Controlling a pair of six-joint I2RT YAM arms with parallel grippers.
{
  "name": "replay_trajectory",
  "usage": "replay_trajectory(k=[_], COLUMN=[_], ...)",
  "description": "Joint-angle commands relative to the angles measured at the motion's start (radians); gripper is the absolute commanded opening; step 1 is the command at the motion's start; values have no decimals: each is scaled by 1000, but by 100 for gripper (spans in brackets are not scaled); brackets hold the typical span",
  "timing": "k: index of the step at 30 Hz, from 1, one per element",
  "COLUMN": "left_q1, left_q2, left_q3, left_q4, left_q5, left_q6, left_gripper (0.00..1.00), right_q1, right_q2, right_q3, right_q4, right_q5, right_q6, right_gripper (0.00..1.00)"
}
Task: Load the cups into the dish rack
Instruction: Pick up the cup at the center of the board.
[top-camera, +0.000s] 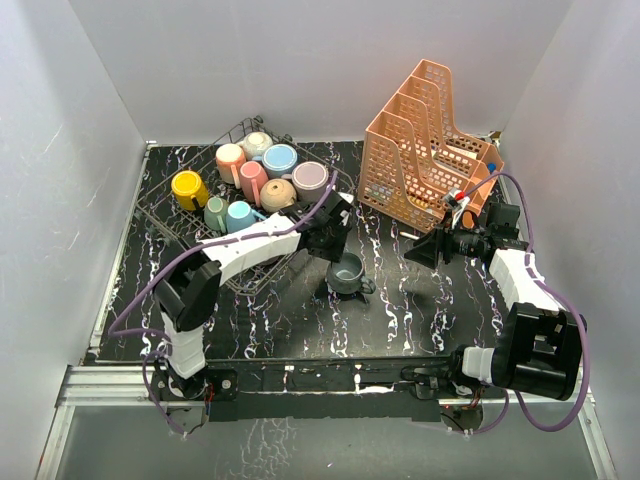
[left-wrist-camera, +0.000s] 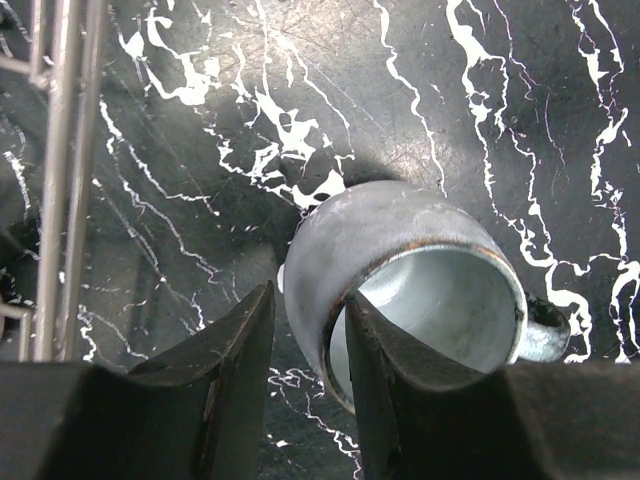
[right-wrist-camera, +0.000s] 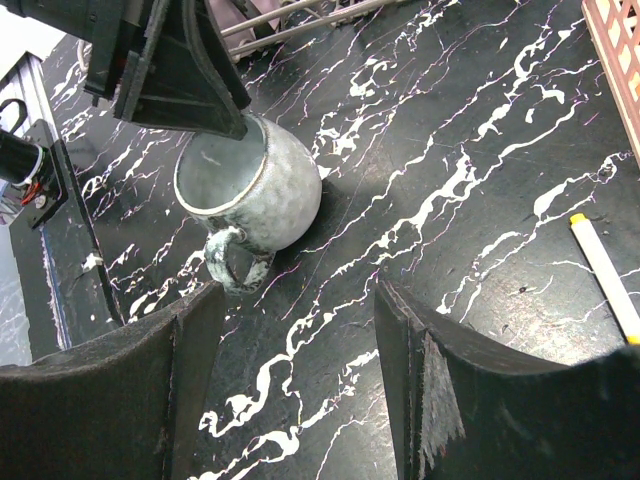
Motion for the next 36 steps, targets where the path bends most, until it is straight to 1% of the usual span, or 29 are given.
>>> replay_trajectory(k=[1, 5, 9, 12, 13, 14, 18, 21, 26, 31, 34, 36], left_q1=[21, 25, 29, 31, 32, 32, 32, 31, 31, 32, 32, 34], left_q2=[37, 63, 73, 63, 57, 46, -27, -112, -316, -554, -705, -792], left_q3=[53, 57, 62, 55, 50, 41, -6, -69, -243, -479, -626, -710], left_q4=[-43, -41, -38, -28, -20, -11, 53, 156, 383, 599, 751, 846], left_q5=[69, 102, 122, 133, 135, 137, 140, 142, 154, 111, 77, 63], left_q6=[15, 20, 16, 9, 5, 2, -6, -14, -58, -114, -130, -123], left_gripper=[32, 28, 18, 4, 1, 0, 0, 0, 0, 0, 0, 0], right_q1=[-5, -5, -6, -5, -5, -5, -5, -6, -7, -7, -5, -3], right_q2=[-20, -20, -20, -21, -21, -21, -22, -24, -58, -152, -198, -197], right_q3=[26, 26, 26, 26, 27, 26, 26, 26, 15, -14, -14, 18], right_q4=[18, 17, 15, 15, 15, 15, 13, 12, 14, 29, 33, -25], right_q5=[-26, -24, -28, -31, -31, -33, -39, -49, -113, -218, -287, -330], right_q6=[-18, -20, -19, -19, -19, -19, -19, -18, -21, -30, -21, -43], right_gripper=[64, 64, 64, 64, 64, 64, 64, 64, 64, 65, 70, 71])
